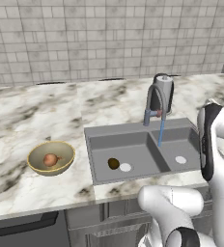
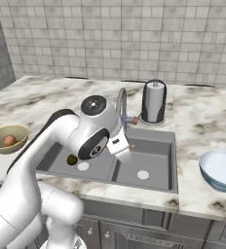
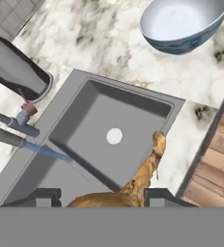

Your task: Pick the onions from the sink and place them in one bowl. Place the avocado in the other bowl. Then turn off the sink faucet.

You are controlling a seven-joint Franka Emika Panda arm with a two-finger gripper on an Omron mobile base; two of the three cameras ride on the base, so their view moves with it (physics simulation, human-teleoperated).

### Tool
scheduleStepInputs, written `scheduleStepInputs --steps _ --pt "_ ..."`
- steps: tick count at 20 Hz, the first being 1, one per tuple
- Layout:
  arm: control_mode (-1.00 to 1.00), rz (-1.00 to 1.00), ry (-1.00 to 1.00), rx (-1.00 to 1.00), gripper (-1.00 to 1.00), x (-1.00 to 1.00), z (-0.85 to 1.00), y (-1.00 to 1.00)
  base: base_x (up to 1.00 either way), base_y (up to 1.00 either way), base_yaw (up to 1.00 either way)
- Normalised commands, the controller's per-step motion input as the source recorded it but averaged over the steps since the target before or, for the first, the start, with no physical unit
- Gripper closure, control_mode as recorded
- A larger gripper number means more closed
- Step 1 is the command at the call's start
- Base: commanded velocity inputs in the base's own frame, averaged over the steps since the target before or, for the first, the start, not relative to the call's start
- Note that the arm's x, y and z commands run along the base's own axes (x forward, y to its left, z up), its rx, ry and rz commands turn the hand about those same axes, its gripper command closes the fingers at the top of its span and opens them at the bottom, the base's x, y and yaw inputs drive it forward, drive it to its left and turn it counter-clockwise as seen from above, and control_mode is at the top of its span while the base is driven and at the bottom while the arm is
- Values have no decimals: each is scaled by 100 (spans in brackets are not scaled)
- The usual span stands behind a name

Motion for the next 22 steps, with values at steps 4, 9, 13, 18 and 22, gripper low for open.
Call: scheduleStepInputs --steps 4,9,13,18,22 --pt "-100 7 0 -1 100 -28 0 78 0 0 0" --pt "-100 12 0 0 100 -7 -4 85 0 0 0" --pt "-100 13 0 0 100 0 -4 92 0 0 0" --pt "-100 13 0 0 100 0 -5 97 0 0 0" --pt "-100 9 6 0 100 6 -5 100 0 0 0"
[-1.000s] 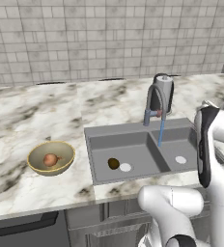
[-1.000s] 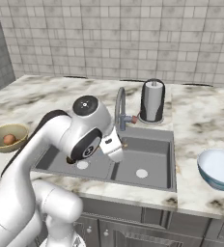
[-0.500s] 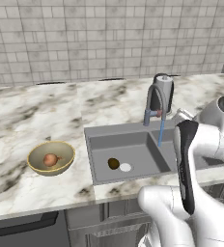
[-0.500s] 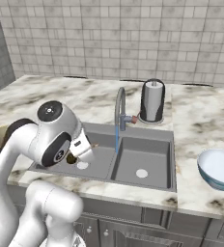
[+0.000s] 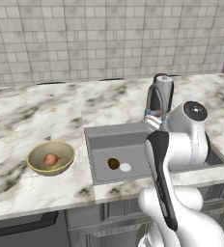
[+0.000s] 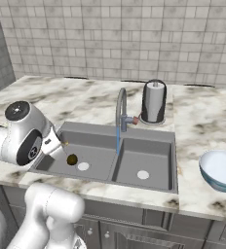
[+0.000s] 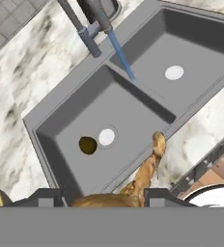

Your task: Pick the onions from the sink and place them in one bowl. Place the avocado in the other bowl. Then turn off the sink faucet.

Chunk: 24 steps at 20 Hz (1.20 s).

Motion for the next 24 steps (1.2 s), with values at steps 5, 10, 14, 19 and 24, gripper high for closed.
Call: scheduleStepInputs --steps 5,10,14,19,24 --pt "-100 9 13 0 100 31 -17 100 0 0 0" --pt "-100 10 12 0 100 31 -23 100 0 0 0" --pt "-100 8 12 0 100 26 -25 98 0 0 0" --pt "-100 5 11 0 100 24 -20 95 0 0 0" --pt "-100 0 8 0 100 26 -13 89 0 0 0"
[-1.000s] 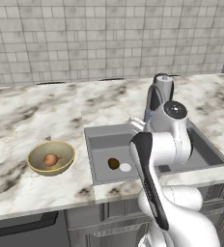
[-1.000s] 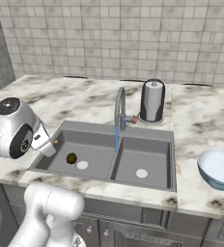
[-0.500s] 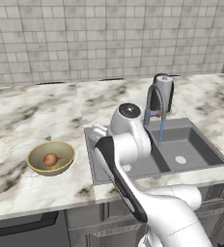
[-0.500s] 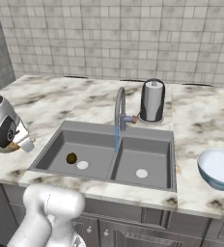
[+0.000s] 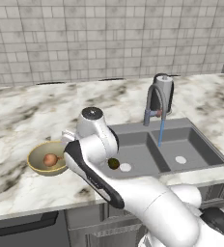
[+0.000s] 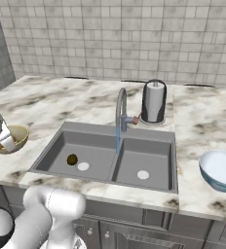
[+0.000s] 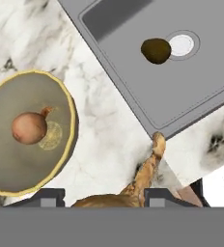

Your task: Pick the onions from the sink and place them in one bowl. Place the avocado in the other bowl. Then turn off the sink faucet.

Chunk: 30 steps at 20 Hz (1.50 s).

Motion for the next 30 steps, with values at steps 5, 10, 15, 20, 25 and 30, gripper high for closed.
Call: scheduleStepInputs --steps 5,10,15,20,25,30 --pt "-100 -4 5 0 100 39 -9 71 0 0 0" --pt "-100 -10 0 -1 100 47 -13 33 0 0 0" --pt "-100 -4 0 -2 100 50 -31 12 0 0 0" --pt "-100 -4 0 -3 100 50 -37 19 0 0 0" --pt "-100 -5 0 -3 100 47 -33 34 0 0 0" --pt "-100 -9 0 -3 100 48 -21 49 0 0 0"
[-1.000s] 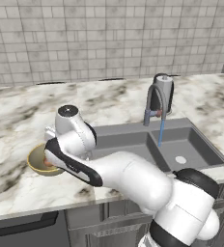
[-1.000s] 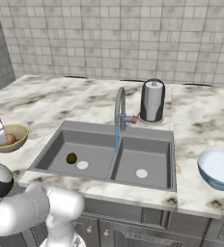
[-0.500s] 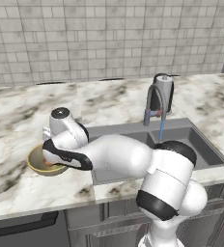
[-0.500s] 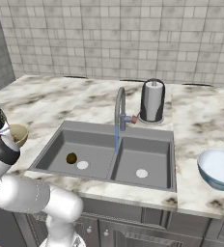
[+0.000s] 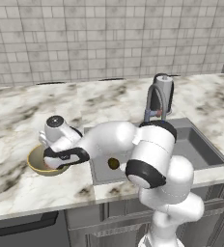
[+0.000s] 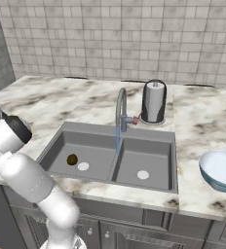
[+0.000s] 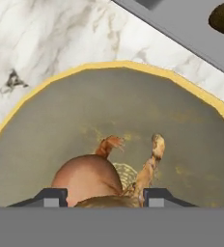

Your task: Pick the onions from the sink and place them in one bowl. Place the avocado in the other bowl. Then turn off the sink faucet.

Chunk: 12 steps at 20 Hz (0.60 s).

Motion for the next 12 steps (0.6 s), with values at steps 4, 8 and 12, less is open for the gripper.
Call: scheduleStepInputs --steps 4,8,12 --pt "-100 -11 1 -2 100 61 -10 49 0 0 0" --pt "-100 -14 3 -1 -100 54 -1 41 0 0 0" --pt "-100 -16 1 0 -100 -22 22 1 0 0 0"
